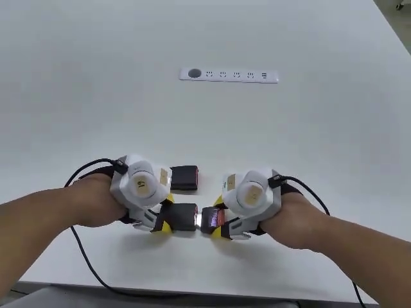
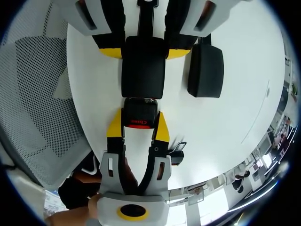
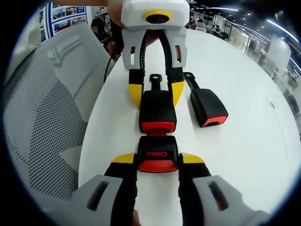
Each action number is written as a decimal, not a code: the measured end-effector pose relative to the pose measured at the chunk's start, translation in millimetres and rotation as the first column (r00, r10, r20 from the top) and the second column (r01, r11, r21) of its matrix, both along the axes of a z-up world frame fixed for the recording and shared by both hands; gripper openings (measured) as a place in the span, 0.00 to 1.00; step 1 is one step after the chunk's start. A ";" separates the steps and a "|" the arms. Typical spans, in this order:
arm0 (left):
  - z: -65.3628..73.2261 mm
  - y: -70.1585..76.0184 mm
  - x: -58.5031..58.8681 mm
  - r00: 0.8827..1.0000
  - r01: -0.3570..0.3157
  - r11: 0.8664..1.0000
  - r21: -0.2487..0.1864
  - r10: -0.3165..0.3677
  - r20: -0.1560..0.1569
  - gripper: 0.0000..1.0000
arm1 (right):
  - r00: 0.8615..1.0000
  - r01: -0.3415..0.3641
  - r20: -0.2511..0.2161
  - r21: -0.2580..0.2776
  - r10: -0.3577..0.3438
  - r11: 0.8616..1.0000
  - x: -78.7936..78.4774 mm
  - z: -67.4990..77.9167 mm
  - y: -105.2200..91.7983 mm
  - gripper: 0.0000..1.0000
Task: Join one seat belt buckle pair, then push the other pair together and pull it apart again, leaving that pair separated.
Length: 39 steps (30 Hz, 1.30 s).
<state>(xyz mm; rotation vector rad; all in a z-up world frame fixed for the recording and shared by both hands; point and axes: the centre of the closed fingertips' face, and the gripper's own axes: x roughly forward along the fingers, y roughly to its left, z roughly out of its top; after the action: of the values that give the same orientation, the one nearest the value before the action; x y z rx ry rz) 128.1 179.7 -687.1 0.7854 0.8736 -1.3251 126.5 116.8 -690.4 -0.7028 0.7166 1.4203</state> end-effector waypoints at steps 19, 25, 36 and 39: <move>0.7 -0.2 -0.8 0.999 -0.030 0.999 0.019 0.030 0.012 0.33 | 1.000 -0.003 0.002 -0.020 0.004 1.000 1.9 -3.1 0.4 0.33; -1.2 2.2 -0.9 0.998 -0.055 0.998 0.023 0.055 -0.007 0.34 | 1.000 0.022 -0.001 -0.028 -0.022 0.999 3.3 -3.5 -2.3 0.35; 28.0 15.1 5.0 0.991 -0.132 0.990 -0.057 0.133 0.016 0.36 | 0.999 0.053 0.010 0.025 -0.053 0.998 5.4 23.3 -18.6 0.35; 40.9 13.4 12.2 0.988 -0.147 0.986 -0.082 0.150 0.029 0.35 | 0.998 0.062 0.005 0.035 -0.062 0.997 9.3 29.7 -28.3 0.34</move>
<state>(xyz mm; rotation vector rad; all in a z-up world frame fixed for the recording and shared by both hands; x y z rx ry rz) 140.4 193.1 -646.2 0.6668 0.8306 -1.2040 135.8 88.5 -660.8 -0.6525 0.7020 1.3701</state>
